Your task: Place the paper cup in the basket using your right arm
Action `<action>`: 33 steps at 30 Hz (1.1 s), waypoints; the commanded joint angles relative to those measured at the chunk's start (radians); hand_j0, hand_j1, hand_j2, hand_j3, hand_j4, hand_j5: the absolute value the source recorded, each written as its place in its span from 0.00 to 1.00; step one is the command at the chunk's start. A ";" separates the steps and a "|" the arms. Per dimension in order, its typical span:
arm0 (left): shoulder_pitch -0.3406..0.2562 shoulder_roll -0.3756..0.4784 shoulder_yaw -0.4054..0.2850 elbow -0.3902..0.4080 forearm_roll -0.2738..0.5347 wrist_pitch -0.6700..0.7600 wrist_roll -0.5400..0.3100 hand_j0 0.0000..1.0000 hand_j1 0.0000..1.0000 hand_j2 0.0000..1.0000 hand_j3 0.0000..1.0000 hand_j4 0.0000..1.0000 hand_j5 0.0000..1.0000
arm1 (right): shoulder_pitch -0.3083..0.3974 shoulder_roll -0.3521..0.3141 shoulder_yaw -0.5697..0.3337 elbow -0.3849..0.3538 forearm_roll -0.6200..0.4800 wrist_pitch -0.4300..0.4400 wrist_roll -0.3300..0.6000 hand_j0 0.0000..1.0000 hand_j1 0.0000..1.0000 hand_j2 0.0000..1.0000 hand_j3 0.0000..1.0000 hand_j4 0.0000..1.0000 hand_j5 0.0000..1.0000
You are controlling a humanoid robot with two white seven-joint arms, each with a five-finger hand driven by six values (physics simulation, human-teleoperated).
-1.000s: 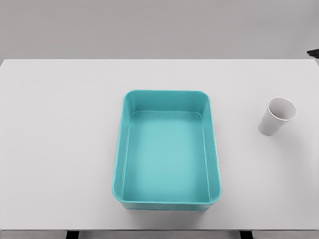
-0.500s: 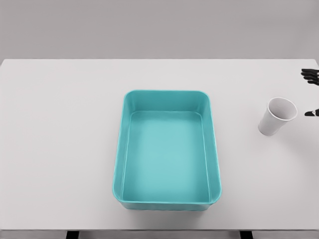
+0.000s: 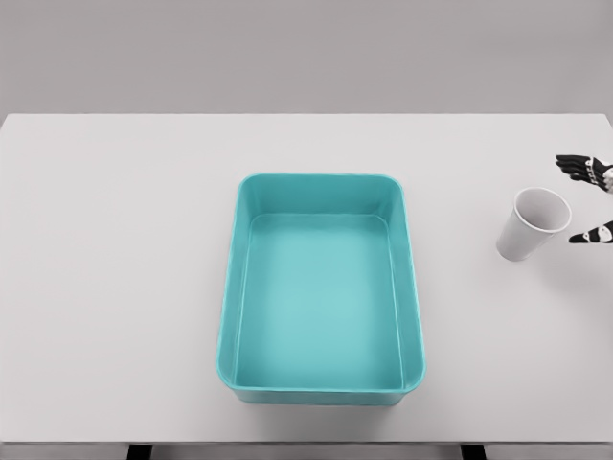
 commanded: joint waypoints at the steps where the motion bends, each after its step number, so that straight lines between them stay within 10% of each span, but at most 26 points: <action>1: 0.000 0.000 -0.001 0.001 0.000 0.000 0.000 1.00 1.00 1.00 1.00 1.00 1.00 | 0.000 -0.004 0.000 -0.004 -0.003 -0.002 0.000 1.00 1.00 1.00 1.00 1.00 1.00; 33: 0.000 0.000 0.001 0.001 0.000 0.000 0.000 1.00 1.00 1.00 1.00 1.00 1.00 | 0.006 0.003 0.060 -0.106 -0.003 -0.001 0.000 1.00 1.00 1.00 1.00 1.00 1.00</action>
